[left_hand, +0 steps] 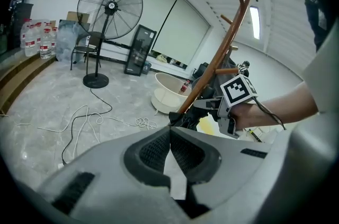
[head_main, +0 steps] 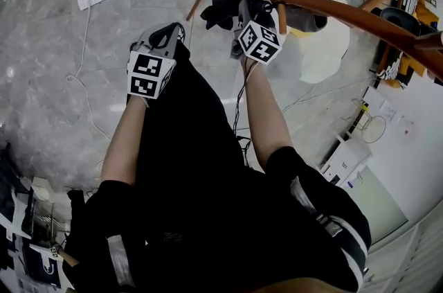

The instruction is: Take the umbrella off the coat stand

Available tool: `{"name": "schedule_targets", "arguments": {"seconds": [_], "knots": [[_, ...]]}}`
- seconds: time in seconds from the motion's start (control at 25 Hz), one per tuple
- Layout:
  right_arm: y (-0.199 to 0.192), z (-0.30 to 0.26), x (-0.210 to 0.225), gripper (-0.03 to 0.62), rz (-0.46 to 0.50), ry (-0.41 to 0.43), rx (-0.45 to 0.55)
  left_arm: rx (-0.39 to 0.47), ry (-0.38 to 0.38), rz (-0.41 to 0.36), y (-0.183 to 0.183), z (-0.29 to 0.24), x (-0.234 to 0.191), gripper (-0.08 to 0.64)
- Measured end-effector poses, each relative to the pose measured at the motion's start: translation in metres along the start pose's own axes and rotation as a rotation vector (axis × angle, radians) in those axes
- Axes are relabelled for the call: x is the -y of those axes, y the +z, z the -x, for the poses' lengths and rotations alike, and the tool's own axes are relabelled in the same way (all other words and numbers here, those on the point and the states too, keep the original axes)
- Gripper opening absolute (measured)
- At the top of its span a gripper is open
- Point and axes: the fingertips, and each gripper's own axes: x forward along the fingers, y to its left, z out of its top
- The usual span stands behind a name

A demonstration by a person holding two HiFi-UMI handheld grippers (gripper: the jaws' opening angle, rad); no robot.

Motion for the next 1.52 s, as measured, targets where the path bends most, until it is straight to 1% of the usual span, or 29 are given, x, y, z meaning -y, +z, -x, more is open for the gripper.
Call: {"name": "schedule_targets", "arguments": {"seconds": [0.24, 0.44, 0.56, 0.88, 1.52], "knots": [[0.001, 0.011, -0.001, 0.223, -0.023, 0.009, -0.018, 0.010, -0.016, 0.014, 0.012, -0.001, 0.006, 0.000], [0.002, 0.018, -0.001, 0.222, 0.001, 0.002, -0.029, 0.008, -0.027, 0.007, 0.017, -0.002, 0.011, 0.000], [0.005, 0.020, -0.003, 0.221, 0.023, 0.000, -0.026, -0.001, -0.031, 0.000, 0.015, -0.003, 0.011, 0.000], [0.011, 0.032, -0.007, 0.221, 0.000, 0.022, -0.005, -0.010, -0.044, -0.009, 0.011, -0.003, 0.017, 0.000], [0.009, 0.062, -0.003, 0.219, -0.005, 0.009, 0.016, -0.017, -0.059, -0.022, 0.000, 0.008, 0.032, 0.000]]}}
